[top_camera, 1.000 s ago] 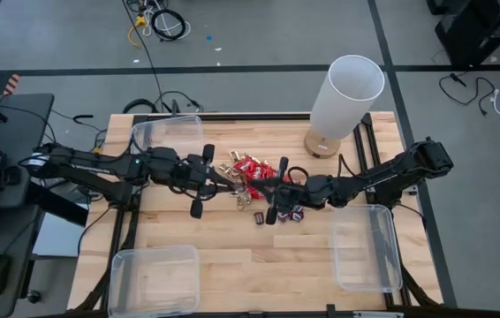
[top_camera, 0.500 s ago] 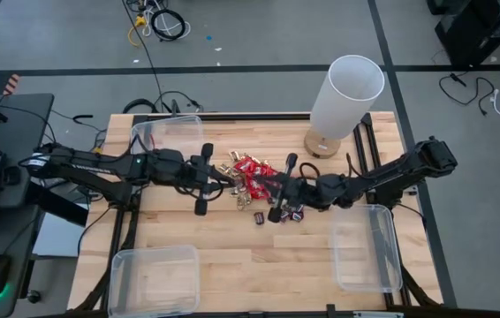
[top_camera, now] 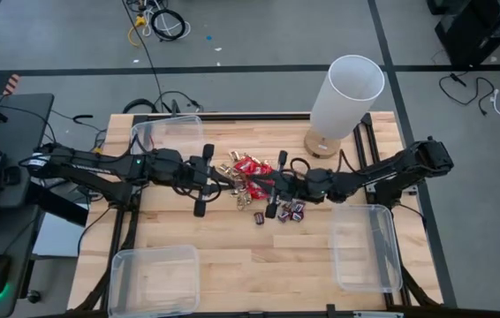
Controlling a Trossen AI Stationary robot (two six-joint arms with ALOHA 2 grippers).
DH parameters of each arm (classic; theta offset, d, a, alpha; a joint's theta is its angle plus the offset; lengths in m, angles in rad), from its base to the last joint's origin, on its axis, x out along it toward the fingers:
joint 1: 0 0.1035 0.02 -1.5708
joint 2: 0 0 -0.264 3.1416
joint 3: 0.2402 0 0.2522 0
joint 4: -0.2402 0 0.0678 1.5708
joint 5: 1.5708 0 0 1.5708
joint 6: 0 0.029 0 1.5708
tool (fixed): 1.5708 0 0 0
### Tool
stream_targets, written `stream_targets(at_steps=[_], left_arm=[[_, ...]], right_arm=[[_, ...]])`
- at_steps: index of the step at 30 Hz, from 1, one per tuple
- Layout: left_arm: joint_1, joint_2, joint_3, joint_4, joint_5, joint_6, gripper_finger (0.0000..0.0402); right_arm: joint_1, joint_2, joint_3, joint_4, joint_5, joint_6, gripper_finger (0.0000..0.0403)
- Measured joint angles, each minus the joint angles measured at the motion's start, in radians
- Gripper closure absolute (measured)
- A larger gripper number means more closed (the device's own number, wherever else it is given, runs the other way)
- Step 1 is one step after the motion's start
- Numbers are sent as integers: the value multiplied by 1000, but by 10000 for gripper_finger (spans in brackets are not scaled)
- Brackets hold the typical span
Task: Sort candy
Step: Put the brown chocolate into the top left transparent bin
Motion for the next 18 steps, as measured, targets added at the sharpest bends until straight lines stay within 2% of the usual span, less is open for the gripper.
stream_targets(at_steps=[3,6,10,14,16,18], left_arm=[[0,0,0,-22,-36,-1,370],[0,1,0,-47,-76,-4,370],[0,1,0,-32,-79,-3,371],[0,-3,5,-50,-88,-5,371],[0,-15,36,-144,-138,-28,371],[0,-28,98,-282,-241,-79,371]], right_arm=[[31,-13,1,84,2,-57,402],[55,-14,1,116,-46,-97,402],[40,9,2,46,-72,-17,403],[25,34,0,-97,84,41,403],[26,31,0,-132,167,58,403],[34,23,1,-169,228,65,403]])
